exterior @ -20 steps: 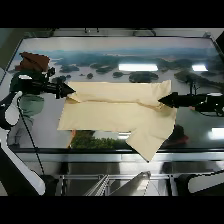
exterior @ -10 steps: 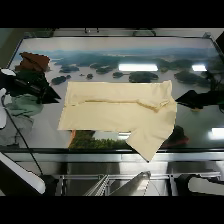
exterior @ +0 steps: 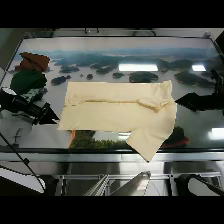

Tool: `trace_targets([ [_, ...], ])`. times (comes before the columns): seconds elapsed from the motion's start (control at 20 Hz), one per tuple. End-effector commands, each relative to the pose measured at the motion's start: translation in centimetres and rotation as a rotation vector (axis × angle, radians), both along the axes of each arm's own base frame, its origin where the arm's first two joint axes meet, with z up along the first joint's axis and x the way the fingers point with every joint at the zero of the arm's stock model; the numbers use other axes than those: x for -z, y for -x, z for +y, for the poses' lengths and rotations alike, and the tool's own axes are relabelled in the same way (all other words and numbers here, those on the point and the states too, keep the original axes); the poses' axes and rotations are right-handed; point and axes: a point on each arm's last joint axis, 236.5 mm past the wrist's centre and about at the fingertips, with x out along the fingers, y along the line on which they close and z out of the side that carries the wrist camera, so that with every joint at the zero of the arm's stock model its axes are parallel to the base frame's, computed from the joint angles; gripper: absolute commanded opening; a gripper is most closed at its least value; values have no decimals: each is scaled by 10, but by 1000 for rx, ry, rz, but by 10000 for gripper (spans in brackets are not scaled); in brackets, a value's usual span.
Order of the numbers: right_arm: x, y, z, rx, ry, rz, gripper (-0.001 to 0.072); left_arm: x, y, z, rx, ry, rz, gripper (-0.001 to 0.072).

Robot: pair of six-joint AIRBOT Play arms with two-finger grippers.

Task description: Fold the shirts.

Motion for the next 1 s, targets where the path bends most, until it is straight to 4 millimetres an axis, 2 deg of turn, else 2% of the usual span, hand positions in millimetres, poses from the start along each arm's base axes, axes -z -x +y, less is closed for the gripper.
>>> trace_targets([
  [0.0, -7, 1, 19, -32, -36, -16, 328, 20, 8, -12, 54, -3, -10, 287],
  [0.15, -14, 5, 27, -48, -77, -13, 329, 16, -2, -16, 88, -21, -38, 288],
  [0.3, -19, 13, 30, -52, -97, 12, 329, 10, -7, -32, 163, -15, -68, 282],
  [0.35, -15, 20, 26, -36, -101, 61, 381, 7, -4, -40, 205, 1, -71, 135],
  [0.4, -7, 28, 18, -3, -95, 125, 503, 4, 0, -47, 254, 27, -88, 26],
  [0.5, 15, 54, -3, 95, -83, 294, 505, 1, 5, -58, 305, 47, -89, 26],
  [0.6, 46, 91, -15, 203, -66, 478, 505, 0, 6, -60, 315, 51, -85, 26],
  [0.65, 59, 109, -12, 229, -70, 547, 505, 0, 7, -60, 316, 53, -83, 26],
  [0.75, 81, 136, 7, 238, -121, 629, 504, 0, 6, -57, 305, 53, -83, 26],
  [0.85, 102, 153, 15, 262, -129, 673, 504, 0, 5, -53, 292, 52, -83, 26],
  [0.95, 121, 161, 16, 304, -121, 685, 504, -1, 6, -51, 287, 55, -79, 26],
])
